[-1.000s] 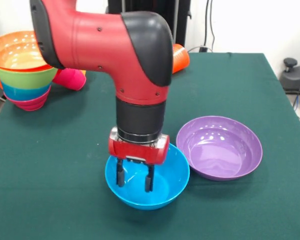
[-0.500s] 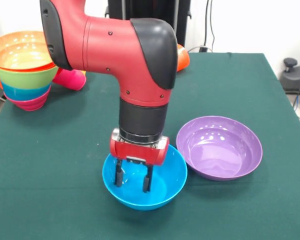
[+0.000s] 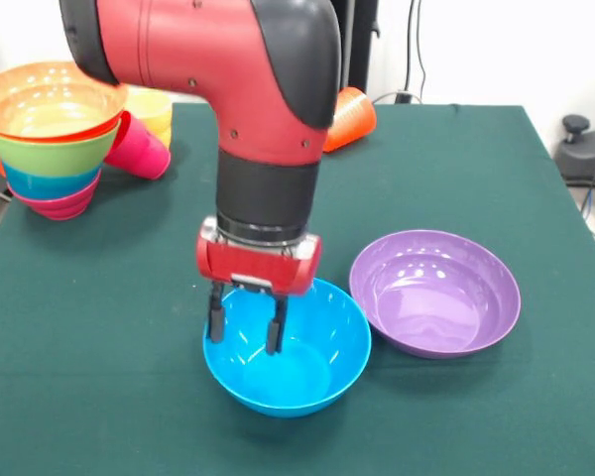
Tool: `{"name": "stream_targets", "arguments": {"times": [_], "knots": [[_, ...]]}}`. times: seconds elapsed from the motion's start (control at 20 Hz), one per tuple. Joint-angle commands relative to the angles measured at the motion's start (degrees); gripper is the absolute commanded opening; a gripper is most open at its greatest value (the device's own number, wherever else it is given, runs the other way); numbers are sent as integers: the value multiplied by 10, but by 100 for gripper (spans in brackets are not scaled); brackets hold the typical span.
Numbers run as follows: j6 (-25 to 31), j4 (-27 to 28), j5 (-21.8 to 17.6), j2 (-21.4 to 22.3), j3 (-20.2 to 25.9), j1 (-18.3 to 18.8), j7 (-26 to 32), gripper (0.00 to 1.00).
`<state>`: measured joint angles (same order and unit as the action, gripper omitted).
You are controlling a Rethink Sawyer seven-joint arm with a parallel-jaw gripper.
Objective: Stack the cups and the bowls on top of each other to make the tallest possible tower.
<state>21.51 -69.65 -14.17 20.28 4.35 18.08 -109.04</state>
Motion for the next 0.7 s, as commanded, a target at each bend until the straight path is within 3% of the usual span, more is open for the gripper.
{"name": "stream_targets", "arguments": {"times": [0.05,0.7], "knots": [[42,-69,11,62,50,17,-6,100],[24,-86,-4,61,58,32,7,100]]}}
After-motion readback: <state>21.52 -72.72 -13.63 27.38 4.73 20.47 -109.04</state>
